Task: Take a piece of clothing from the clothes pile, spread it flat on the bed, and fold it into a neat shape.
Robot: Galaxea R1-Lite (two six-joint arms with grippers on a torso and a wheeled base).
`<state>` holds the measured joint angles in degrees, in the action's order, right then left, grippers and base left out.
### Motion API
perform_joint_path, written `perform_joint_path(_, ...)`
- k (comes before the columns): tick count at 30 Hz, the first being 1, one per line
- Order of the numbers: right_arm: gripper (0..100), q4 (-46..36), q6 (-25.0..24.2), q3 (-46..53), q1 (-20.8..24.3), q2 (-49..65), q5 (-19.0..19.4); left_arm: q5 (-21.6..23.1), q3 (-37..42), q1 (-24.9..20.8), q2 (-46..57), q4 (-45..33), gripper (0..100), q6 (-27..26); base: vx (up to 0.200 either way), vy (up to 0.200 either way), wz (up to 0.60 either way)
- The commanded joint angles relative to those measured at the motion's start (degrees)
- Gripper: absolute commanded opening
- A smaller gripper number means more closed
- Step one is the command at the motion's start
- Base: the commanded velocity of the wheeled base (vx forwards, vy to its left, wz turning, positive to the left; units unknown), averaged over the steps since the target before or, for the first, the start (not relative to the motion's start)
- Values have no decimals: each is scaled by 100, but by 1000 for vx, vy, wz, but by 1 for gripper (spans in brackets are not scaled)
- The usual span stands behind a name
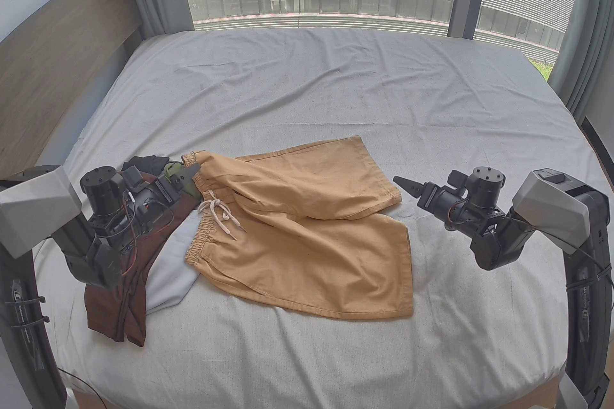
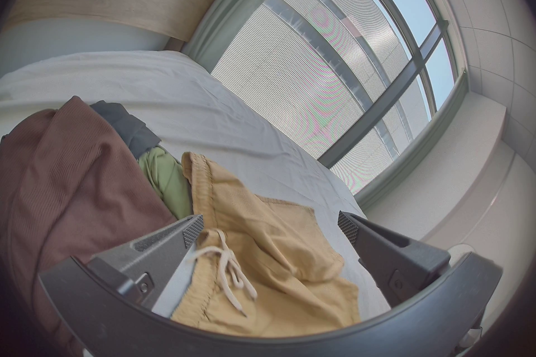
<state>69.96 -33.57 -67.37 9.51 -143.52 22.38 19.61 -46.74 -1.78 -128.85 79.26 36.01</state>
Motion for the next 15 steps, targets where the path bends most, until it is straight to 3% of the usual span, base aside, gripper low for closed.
perform_joint_path(1, 100, -18, -9, 549, -10, -45, 3, 245, 763, -59, 352, 283, 100, -33, 0, 0, 0)
perform_joint_path(15, 100, -26, -44, 778, 201, -370, 3, 253, 912, -59, -78, 634, 100, -270, 0, 0, 0)
